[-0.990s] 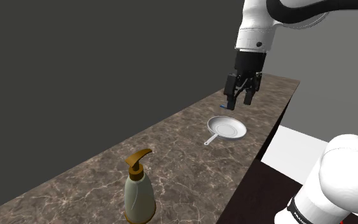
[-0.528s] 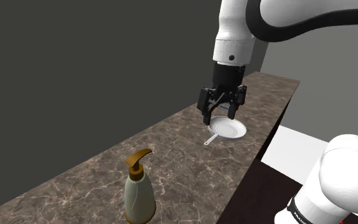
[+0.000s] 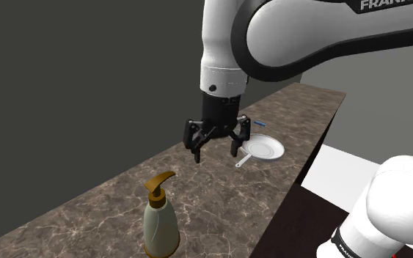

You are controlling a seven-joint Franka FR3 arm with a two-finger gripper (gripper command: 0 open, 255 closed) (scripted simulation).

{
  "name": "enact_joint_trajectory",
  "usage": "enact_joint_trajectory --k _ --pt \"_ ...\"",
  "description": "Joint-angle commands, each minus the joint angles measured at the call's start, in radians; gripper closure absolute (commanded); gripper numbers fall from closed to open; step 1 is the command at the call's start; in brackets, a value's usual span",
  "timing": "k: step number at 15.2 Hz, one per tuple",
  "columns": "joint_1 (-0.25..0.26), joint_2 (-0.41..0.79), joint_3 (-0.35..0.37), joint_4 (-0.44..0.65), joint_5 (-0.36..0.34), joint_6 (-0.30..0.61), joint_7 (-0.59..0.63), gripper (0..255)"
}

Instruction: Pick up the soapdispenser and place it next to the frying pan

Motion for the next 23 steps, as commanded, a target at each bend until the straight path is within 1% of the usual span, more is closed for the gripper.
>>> enact_joint_trajectory --k 1,4,6,8,9,10,11,12,13,19,23 --pt "-0.024 0.067 0.064 0.039 -0.019 0.037 0.097 0" --pt "-0.067 0.19 0.167 0.117 -0.08 0.083 0.253 0" --pt "-0.096 0.288 0.237 0.177 -0.147 0.108 0.37 0" --pt "-0.116 0.403 0.302 0.244 -0.24 0.123 0.5 0" --pt "-0.119 0.468 0.328 0.281 -0.298 0.125 0.57 0" --pt "-0.113 0.536 0.348 0.321 -0.36 0.123 0.641 0" --pt "-0.096 0.605 0.357 0.363 -0.423 0.116 0.711 0" --pt "-0.081 0.624 0.35 0.377 -0.44 0.113 0.731 0" --pt "-0.076 0.628 0.344 0.366 -0.443 0.126 0.733 0" --pt "-0.068 0.66 0.335 0.304 -0.475 0.206 0.755 0" --pt "-0.068 0.66 0.335 0.304 -0.475 0.206 0.755 0"
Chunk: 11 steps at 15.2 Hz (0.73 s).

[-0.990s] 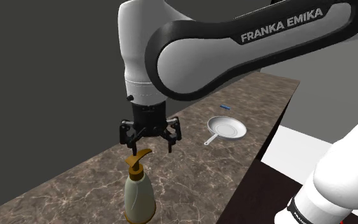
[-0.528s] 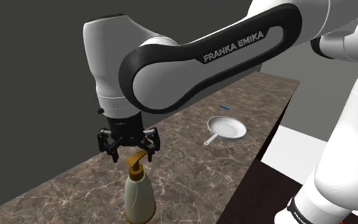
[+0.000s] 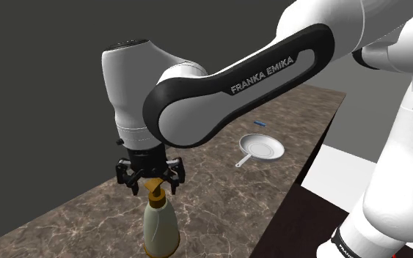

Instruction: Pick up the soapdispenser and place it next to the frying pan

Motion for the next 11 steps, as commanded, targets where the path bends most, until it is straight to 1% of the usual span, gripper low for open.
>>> enact_joint_trajectory --k 1,4,5,11 --pt "0.001 0.001 0.0 0.0 -0.001 0.001 0.001 0" --pt "0.001 0.001 0.0 0.0 -0.001 0.001 0.001 0" --pt "0.001 0.001 0.0 0.0 -0.001 0.001 0.001 255" --pt "0.001 0.002 0.0 0.001 -0.002 0.0 0.002 255"
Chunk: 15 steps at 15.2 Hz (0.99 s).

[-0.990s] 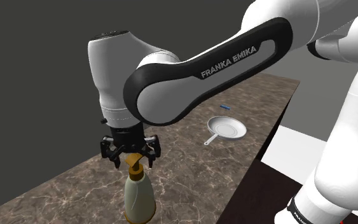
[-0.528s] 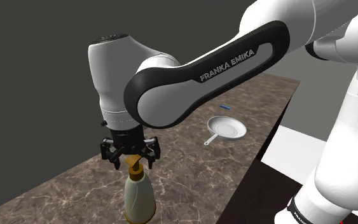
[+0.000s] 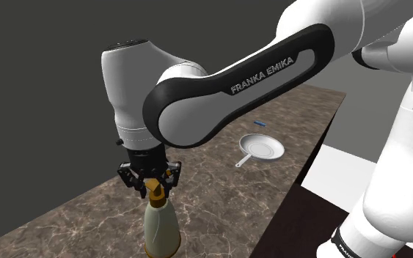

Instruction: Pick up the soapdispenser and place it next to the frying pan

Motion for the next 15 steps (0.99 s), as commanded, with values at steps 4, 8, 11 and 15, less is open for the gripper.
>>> enact_joint_trajectory --k 4,8,11,15 --pt "-0.002 -0.006 0.001 0.007 0.007 -0.01 -0.005 255" --pt "-0.009 -0.03 0.006 0.042 0.029 -0.058 -0.022 255" --pt "-0.012 -0.044 0.008 0.071 0.043 -0.095 -0.033 255" --pt "-0.015 -0.059 0.01 0.113 0.058 -0.145 -0.045 255"
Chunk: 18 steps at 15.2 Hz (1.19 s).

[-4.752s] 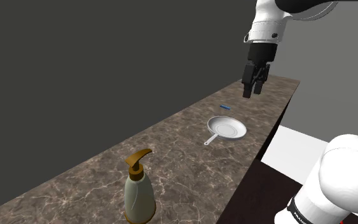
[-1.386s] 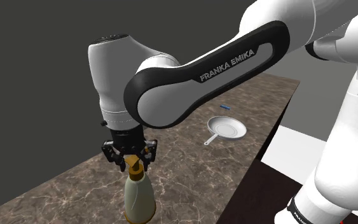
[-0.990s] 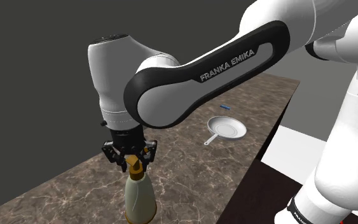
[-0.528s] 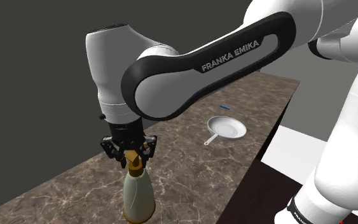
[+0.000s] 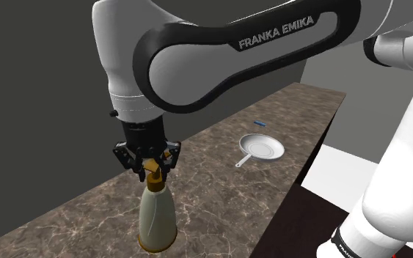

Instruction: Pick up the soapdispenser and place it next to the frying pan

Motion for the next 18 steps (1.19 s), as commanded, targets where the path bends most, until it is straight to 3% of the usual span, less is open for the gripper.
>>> enact_joint_trajectory --k 1,10,14,18 --pt "0.0 -0.003 0.001 0.025 0.003 -0.026 -0.003 255" --pt "0.0 -0.015 0.003 0.127 0.016 -0.135 -0.016 255" --pt "-0.081 -0.179 -0.055 0.0 0.14 -0.105 -0.181 255" --pt "-0.112 -0.303 -0.146 -0.103 0.219 -0.093 -0.33 255"
